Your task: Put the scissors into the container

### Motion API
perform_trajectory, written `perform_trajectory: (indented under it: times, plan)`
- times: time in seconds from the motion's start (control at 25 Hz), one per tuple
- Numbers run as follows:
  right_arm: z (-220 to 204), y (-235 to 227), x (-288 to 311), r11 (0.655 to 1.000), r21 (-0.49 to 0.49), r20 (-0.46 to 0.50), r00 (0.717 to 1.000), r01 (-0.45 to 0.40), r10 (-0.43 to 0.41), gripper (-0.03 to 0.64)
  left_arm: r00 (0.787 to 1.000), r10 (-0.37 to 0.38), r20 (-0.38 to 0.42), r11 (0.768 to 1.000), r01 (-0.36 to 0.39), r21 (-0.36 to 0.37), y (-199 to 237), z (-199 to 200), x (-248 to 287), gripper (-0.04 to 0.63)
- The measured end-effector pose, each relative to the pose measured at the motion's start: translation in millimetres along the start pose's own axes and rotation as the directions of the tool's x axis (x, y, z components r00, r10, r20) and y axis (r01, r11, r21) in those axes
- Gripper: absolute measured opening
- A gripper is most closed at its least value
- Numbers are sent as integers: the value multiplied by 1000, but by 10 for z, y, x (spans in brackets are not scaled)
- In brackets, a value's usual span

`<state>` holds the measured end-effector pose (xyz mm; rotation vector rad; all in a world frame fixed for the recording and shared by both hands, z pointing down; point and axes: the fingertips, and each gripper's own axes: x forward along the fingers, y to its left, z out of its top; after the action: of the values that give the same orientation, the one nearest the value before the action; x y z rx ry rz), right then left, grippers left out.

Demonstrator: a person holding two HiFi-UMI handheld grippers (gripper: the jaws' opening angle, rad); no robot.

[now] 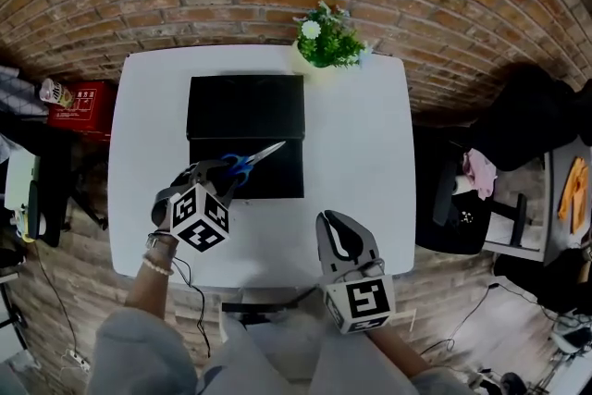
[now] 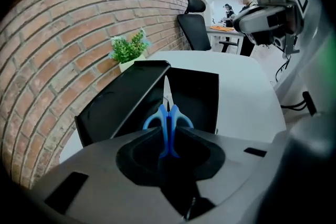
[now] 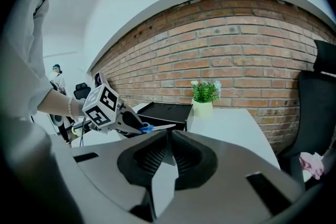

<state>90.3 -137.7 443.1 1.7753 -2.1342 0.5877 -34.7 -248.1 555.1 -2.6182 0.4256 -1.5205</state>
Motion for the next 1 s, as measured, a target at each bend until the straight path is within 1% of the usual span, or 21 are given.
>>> perform_trajectory:
  times: [0.08, 0.2, 0.44, 0.72, 0.88, 1.0]
  plan:
    - [-14, -27, -12, 1000, 5, -4, 1000, 8, -8, 57, 999, -22, -39, 1000, 23, 19, -10, -38, 83, 97]
    - [-49, -58, -27, 1000, 16, -5, 1000, 21, -21, 57, 994, -36, -101, 998, 41, 50, -19, -89, 169, 95]
    - [-79, -67, -39, 999, 25, -9, 1000, 28, -28, 57, 978, -82, -192, 995, 90, 31, -39, -135, 240, 97]
    - [-55, -65, -72, 999, 26, -9, 1000, 27, -27, 57, 966, -80, -247, 996, 88, 22, -20, -162, 277, 97]
    - [-64, -87, -89, 999, 22, -11, 999, 30, -30, 57, 953, -100, -287, 994, 108, 11, -27, -200, 300, 97]
    - [-62, -131, -111, 999, 24, -7, 999, 40, -40, 57, 950, -107, -295, 994, 113, 5, -32, -210, 303, 97]
